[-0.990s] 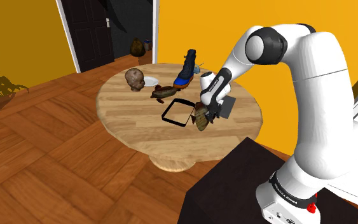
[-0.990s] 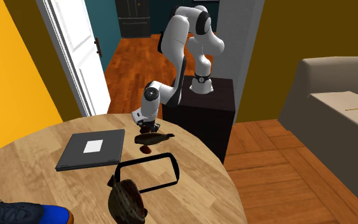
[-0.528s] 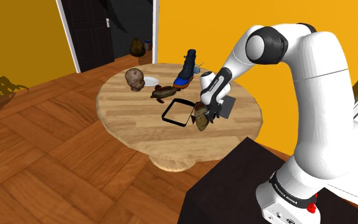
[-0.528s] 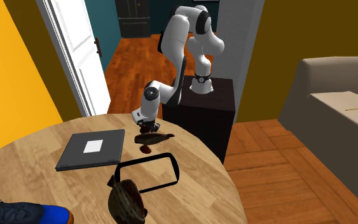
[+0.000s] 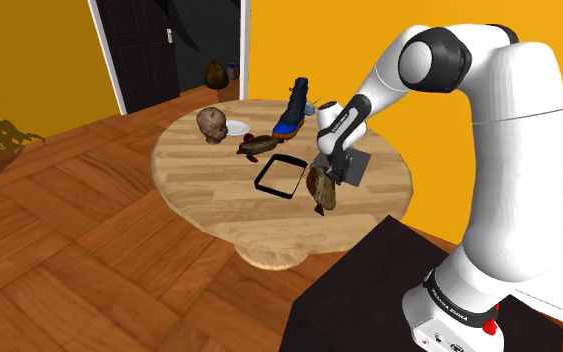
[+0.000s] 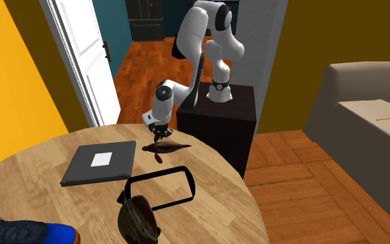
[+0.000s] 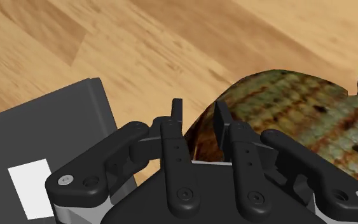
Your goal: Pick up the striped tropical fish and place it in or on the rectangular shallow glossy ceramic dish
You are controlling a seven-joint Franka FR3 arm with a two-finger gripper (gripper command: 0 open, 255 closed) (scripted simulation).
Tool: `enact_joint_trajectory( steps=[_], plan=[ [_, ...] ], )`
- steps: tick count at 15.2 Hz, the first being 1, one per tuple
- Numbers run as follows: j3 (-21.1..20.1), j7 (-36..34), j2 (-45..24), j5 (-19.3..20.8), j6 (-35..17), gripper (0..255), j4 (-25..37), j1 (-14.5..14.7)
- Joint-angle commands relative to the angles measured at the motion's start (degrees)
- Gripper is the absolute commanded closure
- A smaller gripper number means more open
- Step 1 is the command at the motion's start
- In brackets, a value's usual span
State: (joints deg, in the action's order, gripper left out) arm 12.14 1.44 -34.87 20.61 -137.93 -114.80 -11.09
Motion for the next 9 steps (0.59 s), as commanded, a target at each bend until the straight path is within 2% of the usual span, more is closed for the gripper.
enact_joint_trajectory(
  steps=[1,9],
  plan=[
    [0.0,0.3,1.3,0.0,1.0,255,-0.4,0.1],
    [0.1,1.7,6.5,-0.2,5.1,255,-1.3,0.4]
  ],
)
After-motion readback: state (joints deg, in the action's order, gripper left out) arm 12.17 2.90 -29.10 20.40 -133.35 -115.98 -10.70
